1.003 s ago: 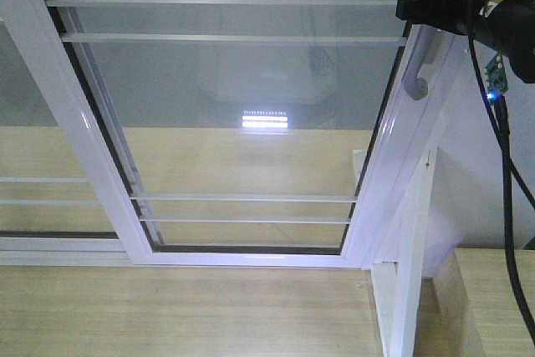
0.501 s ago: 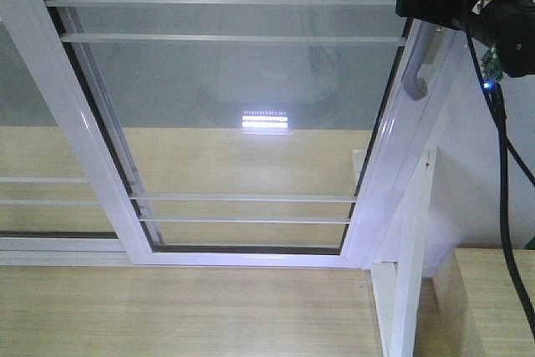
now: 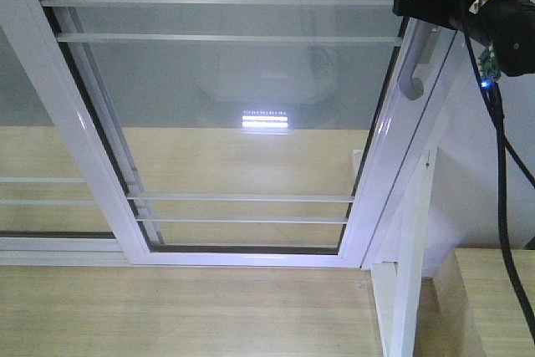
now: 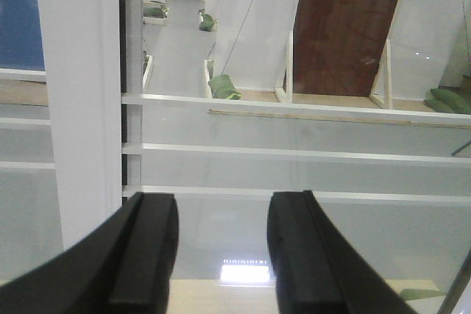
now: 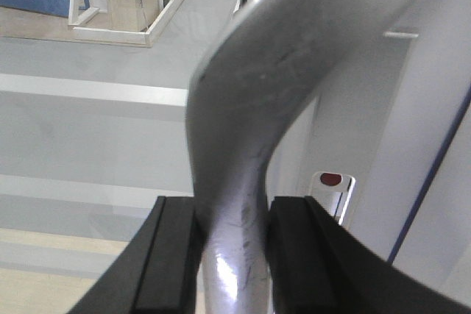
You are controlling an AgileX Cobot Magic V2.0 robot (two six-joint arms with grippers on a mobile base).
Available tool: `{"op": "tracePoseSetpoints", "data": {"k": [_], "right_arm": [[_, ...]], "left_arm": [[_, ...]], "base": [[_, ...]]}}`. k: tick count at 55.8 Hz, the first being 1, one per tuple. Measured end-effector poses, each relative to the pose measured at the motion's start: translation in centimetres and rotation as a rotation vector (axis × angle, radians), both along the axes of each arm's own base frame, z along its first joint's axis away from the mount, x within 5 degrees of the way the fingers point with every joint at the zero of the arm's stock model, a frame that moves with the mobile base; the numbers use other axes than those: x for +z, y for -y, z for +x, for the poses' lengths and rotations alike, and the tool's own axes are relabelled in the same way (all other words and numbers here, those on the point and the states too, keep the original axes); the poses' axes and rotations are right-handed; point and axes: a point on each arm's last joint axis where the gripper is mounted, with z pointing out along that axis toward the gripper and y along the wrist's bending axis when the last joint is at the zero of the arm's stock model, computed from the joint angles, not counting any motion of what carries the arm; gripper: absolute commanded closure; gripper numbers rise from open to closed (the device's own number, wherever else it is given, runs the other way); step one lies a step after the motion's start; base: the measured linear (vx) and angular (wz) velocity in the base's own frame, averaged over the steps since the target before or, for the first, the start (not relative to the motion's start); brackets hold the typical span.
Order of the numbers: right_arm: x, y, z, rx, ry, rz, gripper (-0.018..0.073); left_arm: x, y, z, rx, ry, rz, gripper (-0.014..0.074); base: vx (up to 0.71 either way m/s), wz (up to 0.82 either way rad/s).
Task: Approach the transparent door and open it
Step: 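Pull the handle sideways with the right gripper, sliding the door partway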
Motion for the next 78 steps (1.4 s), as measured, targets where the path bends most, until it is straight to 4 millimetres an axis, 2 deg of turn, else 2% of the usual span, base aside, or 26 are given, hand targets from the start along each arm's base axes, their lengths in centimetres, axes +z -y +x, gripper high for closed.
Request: {"op": "tracePoseSetpoints", "data": {"k": [20, 37, 46, 54, 60, 68, 74, 78], "right_arm": [[-0.1, -2.9, -0.2, 0.063, 0.016, 0.014, 0.0564], [0.1, -6.6, -1.2, 0.156, 0.011, 0.017, 0.0561], [-0.1, -9.9, -2.3, 0.251, -0.005, -0.012, 0.0561], [0.7, -11.2, -3.3, 0.293, -0.001, -0.023, 0.0561], [2.3, -11.3, -4.4, 0.315, 0.017, -0.053, 0.0561], [5.0, -10.5, -6.3, 0.321, 0.008, -0.076, 0.0561], [6.6, -9.4, -8.8, 0.322, -0.017, -0.085, 0.0561], [7.0, -8.6, -10.6, 0.322, -0.007, -0.082, 0.0561]], "left_arm": [[-0.1, 0.0, 0.0, -0.001, -0.006, 0.0, 0.0169], [-0.2, 0.0, 0.0, -0.003, -0.02, 0.002, 0.0169], [-0.2, 0.0, 0.0, -0.004, -0.026, 0.002, 0.0169], [-0.2, 0.0, 0.0, -0.004, -0.026, 0.002, 0.0169], [-0.2, 0.0, 0.0, -0.004, -0.027, 0.002, 0.0169], [-0.2, 0.0, 0.0, -0.007, -0.023, 0.036, 0.0169], [-0.4, 0.0, 0.0, -0.016, -0.029, 0.107, 0.0169], [-0.5, 0.1, -0.1, -0.021, -0.043, 0.122, 0.0169]], "base": [[0.0, 0.0], [0.0, 0.0], [0.0, 0.0], [0.0, 0.0], [0.0, 0.0], [0.0, 0.0], [0.0, 0.0], [0.0, 0.0]]}}
